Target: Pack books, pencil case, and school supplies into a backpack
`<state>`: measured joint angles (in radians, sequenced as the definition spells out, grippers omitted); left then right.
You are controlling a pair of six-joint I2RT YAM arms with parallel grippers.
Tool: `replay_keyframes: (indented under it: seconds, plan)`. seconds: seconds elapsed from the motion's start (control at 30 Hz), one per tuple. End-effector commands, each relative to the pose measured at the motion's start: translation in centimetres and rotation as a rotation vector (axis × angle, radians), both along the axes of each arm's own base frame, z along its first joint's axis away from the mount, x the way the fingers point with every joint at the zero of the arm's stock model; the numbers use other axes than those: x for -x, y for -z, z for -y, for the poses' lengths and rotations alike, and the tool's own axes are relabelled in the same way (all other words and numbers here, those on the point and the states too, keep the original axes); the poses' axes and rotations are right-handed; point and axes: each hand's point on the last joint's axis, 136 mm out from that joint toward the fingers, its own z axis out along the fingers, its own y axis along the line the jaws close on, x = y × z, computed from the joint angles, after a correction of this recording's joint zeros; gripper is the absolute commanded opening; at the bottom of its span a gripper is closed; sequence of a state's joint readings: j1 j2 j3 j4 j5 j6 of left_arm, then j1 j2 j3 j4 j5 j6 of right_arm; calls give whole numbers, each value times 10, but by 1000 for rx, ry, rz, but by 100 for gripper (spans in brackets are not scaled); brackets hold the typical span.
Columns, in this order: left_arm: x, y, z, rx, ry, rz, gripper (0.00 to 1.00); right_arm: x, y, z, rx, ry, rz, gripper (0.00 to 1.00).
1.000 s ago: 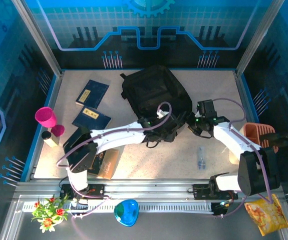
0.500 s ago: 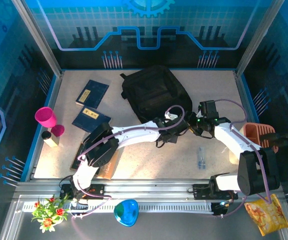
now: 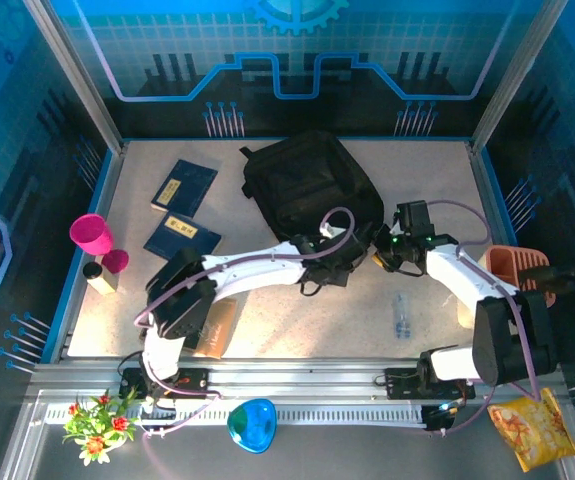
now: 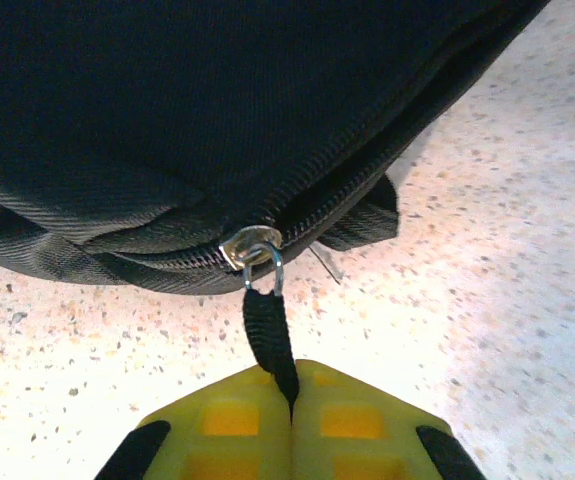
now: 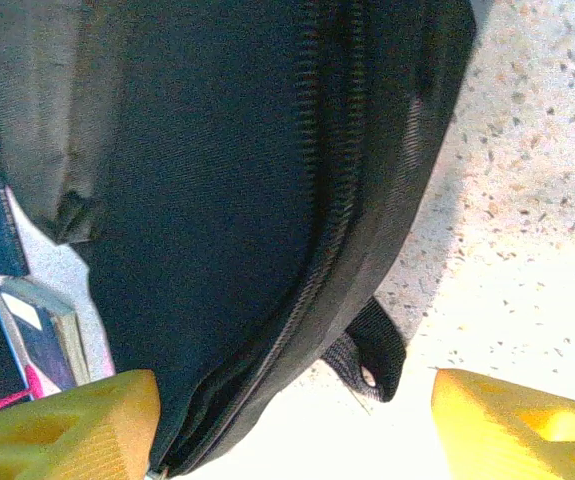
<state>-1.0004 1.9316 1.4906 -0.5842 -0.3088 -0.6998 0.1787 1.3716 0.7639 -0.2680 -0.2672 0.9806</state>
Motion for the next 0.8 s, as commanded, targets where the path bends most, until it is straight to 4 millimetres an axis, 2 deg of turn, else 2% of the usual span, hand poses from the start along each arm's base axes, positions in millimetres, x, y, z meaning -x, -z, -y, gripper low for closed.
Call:
replay_keyframes:
  seconds: [0.0,0.07,0.17,0.4,0.47,0.57,0.6,0.67,0.77]
  plan:
    - [7,-22,6,137,38,-46,0,-5,1,-14,-14,4,-34,73]
    - [8,-22,4,156,40,-67,0,-7,4,-19,-4,2,-50,72]
    - [7,-18,-3,160,27,-87,0,-10,11,-19,28,16,-70,65]
    - [7,-14,-29,166,3,-137,0,-12,21,0,158,62,-84,26]
    - [8,-10,-42,149,-14,-149,0,-11,23,6,195,76,-87,19]
    - [9,0,-64,124,-51,-164,0,-10,24,15,244,95,-89,13]
    - [9,5,-72,117,-64,-178,0,-16,16,16,252,103,-69,12]
    - [8,15,-85,106,-88,-199,0,-18,14,19,271,110,-60,10]
    - [4,26,-96,108,-105,-221,0,-18,14,24,295,122,-60,9]
